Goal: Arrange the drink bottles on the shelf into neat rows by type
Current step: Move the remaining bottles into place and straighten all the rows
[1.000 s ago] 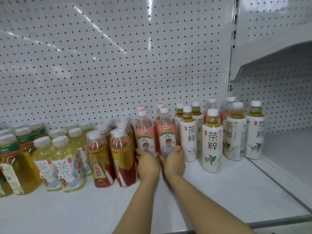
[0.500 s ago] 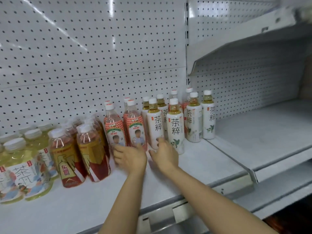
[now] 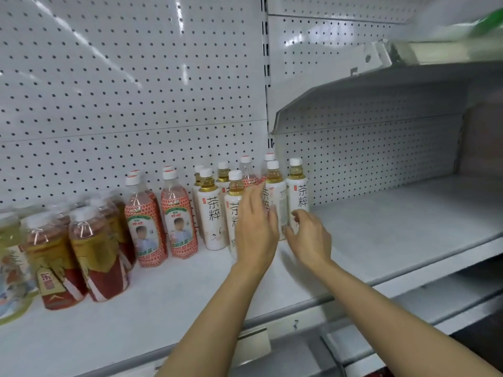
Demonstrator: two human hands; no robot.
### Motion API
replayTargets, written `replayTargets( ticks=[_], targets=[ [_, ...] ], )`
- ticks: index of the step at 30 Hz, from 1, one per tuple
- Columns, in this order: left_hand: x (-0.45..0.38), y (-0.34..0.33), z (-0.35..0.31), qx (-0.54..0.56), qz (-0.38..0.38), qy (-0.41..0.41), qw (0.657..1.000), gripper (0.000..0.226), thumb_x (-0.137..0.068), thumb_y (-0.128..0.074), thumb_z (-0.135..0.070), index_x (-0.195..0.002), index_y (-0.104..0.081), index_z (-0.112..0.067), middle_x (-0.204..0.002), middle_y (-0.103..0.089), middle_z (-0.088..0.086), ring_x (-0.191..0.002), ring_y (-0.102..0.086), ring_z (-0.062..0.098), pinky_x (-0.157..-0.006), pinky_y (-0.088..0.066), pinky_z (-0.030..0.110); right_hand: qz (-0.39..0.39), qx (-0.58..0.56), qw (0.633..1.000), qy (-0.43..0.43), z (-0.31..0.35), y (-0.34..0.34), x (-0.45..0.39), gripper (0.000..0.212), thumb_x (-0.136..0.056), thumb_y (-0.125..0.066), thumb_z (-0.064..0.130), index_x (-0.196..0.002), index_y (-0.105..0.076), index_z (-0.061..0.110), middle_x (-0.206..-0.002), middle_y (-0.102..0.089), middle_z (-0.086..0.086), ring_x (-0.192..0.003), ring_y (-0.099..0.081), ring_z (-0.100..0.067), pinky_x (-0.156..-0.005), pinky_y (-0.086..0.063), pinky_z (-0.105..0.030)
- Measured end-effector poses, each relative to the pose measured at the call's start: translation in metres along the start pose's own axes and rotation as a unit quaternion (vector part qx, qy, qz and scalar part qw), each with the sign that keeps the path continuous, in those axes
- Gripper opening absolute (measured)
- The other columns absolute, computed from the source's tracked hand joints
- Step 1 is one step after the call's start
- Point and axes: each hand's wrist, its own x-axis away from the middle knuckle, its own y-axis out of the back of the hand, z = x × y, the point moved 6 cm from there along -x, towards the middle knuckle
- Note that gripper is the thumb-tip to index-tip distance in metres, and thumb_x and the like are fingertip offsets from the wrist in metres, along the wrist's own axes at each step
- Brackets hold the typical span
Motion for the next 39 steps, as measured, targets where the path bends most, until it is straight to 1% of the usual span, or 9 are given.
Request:
replayTargets(
  ticks=[4, 8, 10, 15, 19, 22, 26, 32, 39],
  targets=[
    [0.000, -0.064, 0.007, 0.032, 0.087, 0.145, 0.985, 0.059, -0.099, -0.053, -0.026, -0.151, -0.027, -0.012, -0.149, -0.037, 0.009, -0.135, -0.038, 0.024, -0.110, -0.036, 0.038, 0.007, -0.033, 0.999, 0.013, -0.027, 0.004, -0.029, 0.040, -0.086, -0.063, 0.027, -0.121, -0.052, 0.011, -0.116, -0.058, -0.008, -0.110, -0.051, -0.026, -0.075, -0.039, -0.031],
    [0.000, -0.100, 0.034, 0.035, 0.106, 0.273, 0.955, 0.076, -0.097, -0.057, -0.028, -0.155, -0.012, -0.005, -0.156, -0.026, 0.017, -0.143, -0.029, 0.033, -0.111, -0.032, 0.044, 0.025, -0.084, 0.996, 0.034, -0.040, 0.001, -0.055, 0.065, -0.086, -0.068, 0.023, -0.139, -0.035, 0.004, -0.135, -0.046, -0.017, -0.123, -0.041, -0.032, -0.098, -0.036, -0.035],
    [-0.001, -0.107, 0.045, 0.025, 0.109, 0.309, 0.944, 0.079, -0.097, -0.056, -0.031, -0.155, -0.009, -0.005, -0.157, -0.025, 0.018, -0.144, -0.028, 0.034, -0.111, -0.032, 0.045, 0.035, -0.106, 0.994, 0.013, -0.045, -0.004, -0.066, 0.075, -0.086, -0.068, 0.025, -0.145, -0.025, 0.006, -0.141, -0.039, -0.018, -0.127, -0.038, -0.033, -0.102, -0.035, -0.039],
    [-0.014, -0.117, 0.056, 0.026, 0.109, 0.296, 0.949, 0.077, -0.091, -0.064, -0.031, -0.150, -0.021, -0.005, -0.147, -0.039, 0.016, -0.135, -0.042, 0.033, -0.103, -0.040, 0.043, 0.067, -0.160, 0.985, -0.010, -0.049, -0.028, -0.091, 0.083, -0.084, -0.070, 0.026, -0.148, -0.020, 0.005, -0.143, -0.038, -0.020, -0.132, -0.036, -0.034, -0.104, -0.035, -0.041],
    [-0.017, -0.125, 0.065, 0.040, 0.120, 0.291, 0.948, 0.075, -0.090, -0.066, -0.036, -0.145, -0.025, -0.007, -0.141, -0.048, 0.015, -0.129, -0.049, 0.032, -0.101, -0.045, 0.043, 0.065, -0.216, 0.974, -0.028, -0.049, -0.043, -0.096, 0.063, -0.081, -0.070, 0.023, -0.133, -0.037, 0.008, -0.122, -0.052, -0.013, -0.112, -0.053, -0.032, -0.088, -0.048, -0.041],
    [-0.018, -0.128, 0.068, 0.038, 0.123, 0.288, 0.949, 0.072, -0.090, -0.066, -0.038, -0.143, -0.027, -0.008, -0.140, -0.049, 0.013, -0.127, -0.050, 0.030, -0.101, -0.046, 0.045, 0.063, -0.225, 0.972, -0.034, -0.052, -0.048, -0.098, 0.061, -0.082, -0.070, 0.026, -0.131, -0.038, 0.009, -0.118, -0.053, -0.010, -0.109, -0.054, -0.028, -0.087, -0.049, -0.042],
    [-0.015, -0.124, 0.066, 0.032, 0.120, 0.264, 0.956, 0.065, -0.090, -0.066, -0.038, -0.138, -0.032, -0.009, -0.135, -0.054, 0.010, -0.122, -0.054, 0.026, -0.096, -0.048, 0.039, 0.054, -0.199, 0.978, -0.026, -0.055, -0.043, -0.095, 0.058, -0.082, -0.070, 0.032, -0.126, -0.040, 0.009, -0.115, -0.055, -0.009, -0.101, -0.056, -0.024, -0.078, -0.047, -0.033],
    [0.002, -0.105, 0.044, 0.052, 0.117, 0.229, 0.965, 0.064, -0.087, -0.070, -0.039, -0.134, -0.037, -0.012, -0.130, -0.058, 0.005, -0.118, -0.056, 0.023, -0.095, -0.050, 0.040, -0.005, -0.146, 0.988, -0.044, -0.070, -0.012, -0.071, 0.057, -0.077, -0.073, 0.041, -0.114, -0.041, 0.011, -0.103, -0.056, -0.006, -0.092, -0.059, -0.026, -0.069, -0.051, -0.039],
    [0.032, -0.053, 0.014, 0.081, 0.064, 0.218, 0.970, 0.070, -0.087, -0.067, -0.047, -0.141, -0.033, -0.019, -0.140, -0.053, 0.000, -0.126, -0.053, 0.020, -0.100, -0.048, 0.045, -0.006, -0.117, 0.992, -0.042, -0.061, 0.020, -0.033, 0.060, -0.074, -0.073, 0.049, -0.109, -0.038, 0.016, -0.101, -0.061, -0.001, -0.088, -0.062, -0.027, -0.063, -0.040, -0.032]
  ],
)
